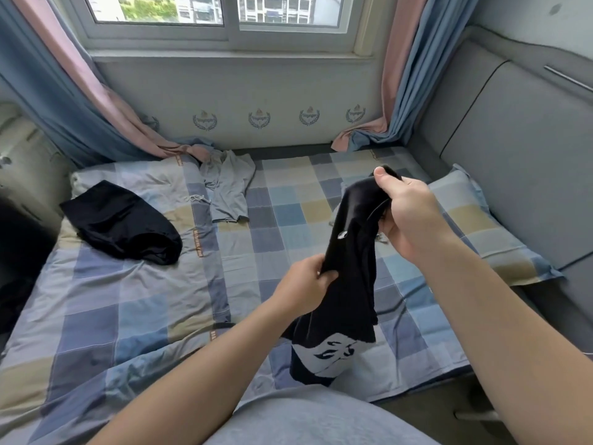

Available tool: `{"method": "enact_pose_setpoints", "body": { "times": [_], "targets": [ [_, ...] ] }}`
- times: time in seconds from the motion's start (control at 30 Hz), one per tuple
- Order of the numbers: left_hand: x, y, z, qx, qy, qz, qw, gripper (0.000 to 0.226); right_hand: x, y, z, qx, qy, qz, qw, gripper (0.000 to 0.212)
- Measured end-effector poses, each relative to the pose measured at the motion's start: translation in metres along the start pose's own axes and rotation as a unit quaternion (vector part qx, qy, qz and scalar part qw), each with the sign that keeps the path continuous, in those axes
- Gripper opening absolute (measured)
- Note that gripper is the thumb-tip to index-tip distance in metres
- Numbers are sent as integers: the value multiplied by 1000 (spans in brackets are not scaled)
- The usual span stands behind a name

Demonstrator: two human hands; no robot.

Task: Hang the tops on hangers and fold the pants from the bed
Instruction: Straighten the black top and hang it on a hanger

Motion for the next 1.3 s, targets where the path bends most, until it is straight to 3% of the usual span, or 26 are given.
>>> {"method": "enact_pose_setpoints", "body": {
  "times": [0.13,0.3,0.43,0.5,0.57,0.8,0.97,1.03,1.1,1.17,1.2,1.3],
  "targets": [
    [2,1,-8,-43,-45,5,998,22,3,3,-22,-18,-27,-13,999,25],
    [-1,2,-29,-104,-96,20,990,30,-10,15,-45,-42,-72,-4,996,26],
    [-20,0,-49,-129,-155,31,979,32,-29,17,-44,-16,-168,22,985,43],
    [-31,-3,-60,-133,-186,35,973,31,-35,11,-39,-6,-200,5,980,26],
    [-39,-5,-71,-140,-215,38,966,33,-44,1,-27,15,-213,-9,977,13],
    [-57,-12,-96,-164,-297,13,941,40,-96,-34,30,174,-236,-4,956,3],
    [-80,-21,-82,-126,-404,2,906,24,-132,-48,65,211,-284,15,935,70],
    [-86,-22,-76,-109,-423,1,900,21,-141,-45,72,184,-293,20,938,79],
    [-88,-21,-76,-106,-431,2,896,20,-146,-36,66,122,-285,24,951,59],
    [-87,-21,-80,-108,-435,6,894,19,-144,-28,55,70,-310,-2,948,14],
    [-85,-21,-83,-109,-435,9,894,20,-144,-25,49,54,-332,-16,941,6],
    [-80,-21,-90,-117,-440,21,890,22,-161,-16,25,43,-402,-5,915,29]
  ]
}}
Point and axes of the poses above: each hand's wrist, its own y-axis towards the middle knuckle, its own z-axis out of the palm, x = y × z, the point moved 8 cm from there along y, towards the middle knuckle, and after that the axes turned 5 degrees about -y, right-handed, at the moved point
